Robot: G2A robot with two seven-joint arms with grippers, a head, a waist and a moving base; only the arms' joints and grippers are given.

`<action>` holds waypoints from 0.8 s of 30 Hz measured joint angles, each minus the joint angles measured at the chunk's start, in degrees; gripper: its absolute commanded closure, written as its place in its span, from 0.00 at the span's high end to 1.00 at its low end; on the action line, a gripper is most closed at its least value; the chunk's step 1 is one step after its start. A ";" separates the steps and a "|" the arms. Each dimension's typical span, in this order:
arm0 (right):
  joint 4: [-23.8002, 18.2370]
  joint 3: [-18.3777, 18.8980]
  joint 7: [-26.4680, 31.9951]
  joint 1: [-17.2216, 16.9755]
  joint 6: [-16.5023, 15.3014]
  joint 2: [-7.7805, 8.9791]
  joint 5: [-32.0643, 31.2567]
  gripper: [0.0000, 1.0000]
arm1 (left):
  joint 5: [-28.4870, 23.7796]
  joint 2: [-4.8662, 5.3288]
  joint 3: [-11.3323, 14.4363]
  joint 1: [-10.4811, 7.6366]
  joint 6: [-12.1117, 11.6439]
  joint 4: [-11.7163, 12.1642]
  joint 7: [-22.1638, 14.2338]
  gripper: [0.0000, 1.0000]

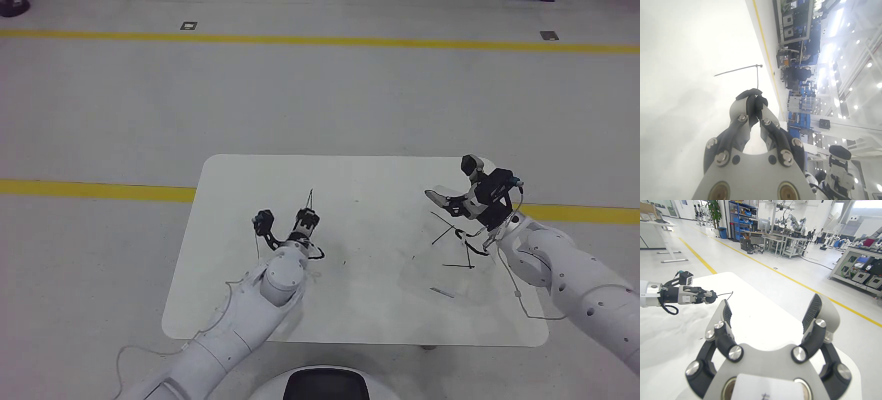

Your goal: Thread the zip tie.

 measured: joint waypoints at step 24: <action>0.00 0.00 0.00 0.00 0.00 0.00 0.00 1.00 | 5.21 -0.49 -1.64 3.77 -8.94 -1.20 2.51 1.00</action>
